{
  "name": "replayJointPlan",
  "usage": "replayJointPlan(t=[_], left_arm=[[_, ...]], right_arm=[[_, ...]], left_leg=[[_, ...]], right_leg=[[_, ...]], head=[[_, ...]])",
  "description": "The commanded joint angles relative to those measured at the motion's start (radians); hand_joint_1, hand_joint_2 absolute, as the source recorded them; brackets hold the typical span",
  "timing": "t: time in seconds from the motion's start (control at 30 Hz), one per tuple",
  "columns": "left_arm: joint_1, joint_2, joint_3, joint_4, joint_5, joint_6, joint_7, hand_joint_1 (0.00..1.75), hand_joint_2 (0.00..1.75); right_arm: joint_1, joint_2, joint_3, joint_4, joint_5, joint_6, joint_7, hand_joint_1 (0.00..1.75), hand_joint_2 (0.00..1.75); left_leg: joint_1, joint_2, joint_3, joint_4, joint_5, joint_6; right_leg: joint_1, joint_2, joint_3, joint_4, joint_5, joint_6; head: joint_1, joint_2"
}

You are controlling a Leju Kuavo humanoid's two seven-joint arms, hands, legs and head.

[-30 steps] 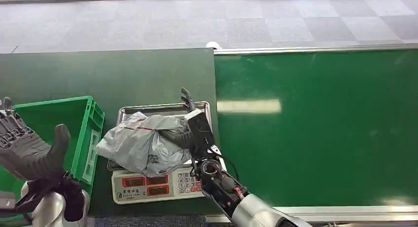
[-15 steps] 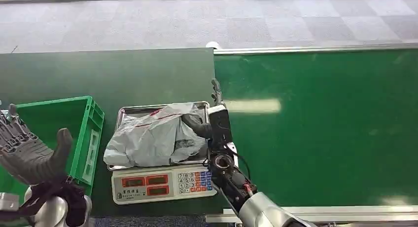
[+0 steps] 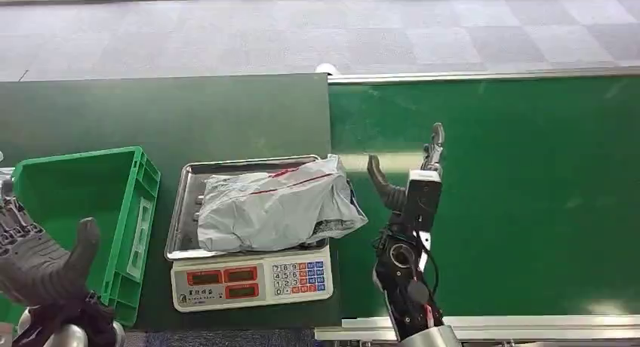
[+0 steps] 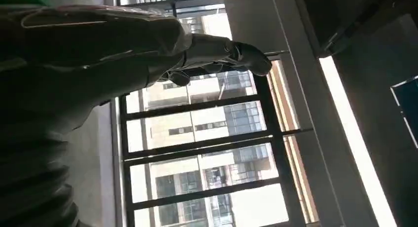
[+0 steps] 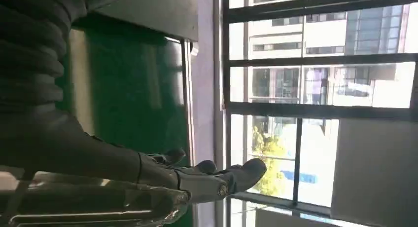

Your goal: Moved the parcel from conveyor to table for the left to box.

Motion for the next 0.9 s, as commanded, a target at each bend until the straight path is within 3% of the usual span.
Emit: replayJointPlan(t=[0.03,0.27,0.43,0.7,0.9], left_arm=[[-0.042,0.038,-0.076,0.149,-0.032,-0.010,-0.003,0.00,1.75],[-0.124,0.061,-0.199,0.308,-0.094,-0.014,-0.003,0.00,1.75],[-0.255,0.050,-0.329,0.543,-0.205,0.046,-0.003,0.00,1.75],[-0.266,0.040,-0.333,0.557,-0.212,0.053,-0.003,0.00,1.75],[-0.340,-0.018,-0.287,0.702,-0.272,0.043,0.005,0.00,1.75]], right_arm=[[0.119,0.049,-0.324,-0.215,0.120,0.078,0.008,0.00,1.75],[0.152,0.083,-0.370,-0.278,0.156,0.121,-0.030,0.00,1.75],[0.234,0.102,-0.311,-0.460,0.144,0.110,-0.088,0.00,1.75],[0.245,0.103,-0.303,-0.470,0.144,0.108,-0.088,0.00,1.75],[0.348,0.020,-0.102,-0.719,0.097,-0.078,-0.088,0.00,1.75]], left_leg=[[0.000,-0.005,0.001,-0.002,0.001,0.000],[-0.001,-0.005,0.001,-0.002,0.002,0.001],[-0.001,-0.008,0.001,-0.001,0.002,0.001],[-0.001,-0.001,0.002,-0.001,0.000,0.000],[-0.001,-0.005,0.000,0.000,0.001,0.001]], right_leg=[[0.000,-0.004,0.002,-0.001,-0.001,0.000],[0.000,-0.004,0.002,-0.001,0.000,0.000],[-0.001,-0.007,0.002,-0.001,-0.001,0.000],[-0.001,-0.002,0.003,-0.001,0.000,0.000],[-0.001,-0.005,0.001,0.000,0.000,0.000]], head=[[0.000,0.000],[0.000,0.000],[0.000,0.000],[0.000,0.000],[0.000,0.000]])
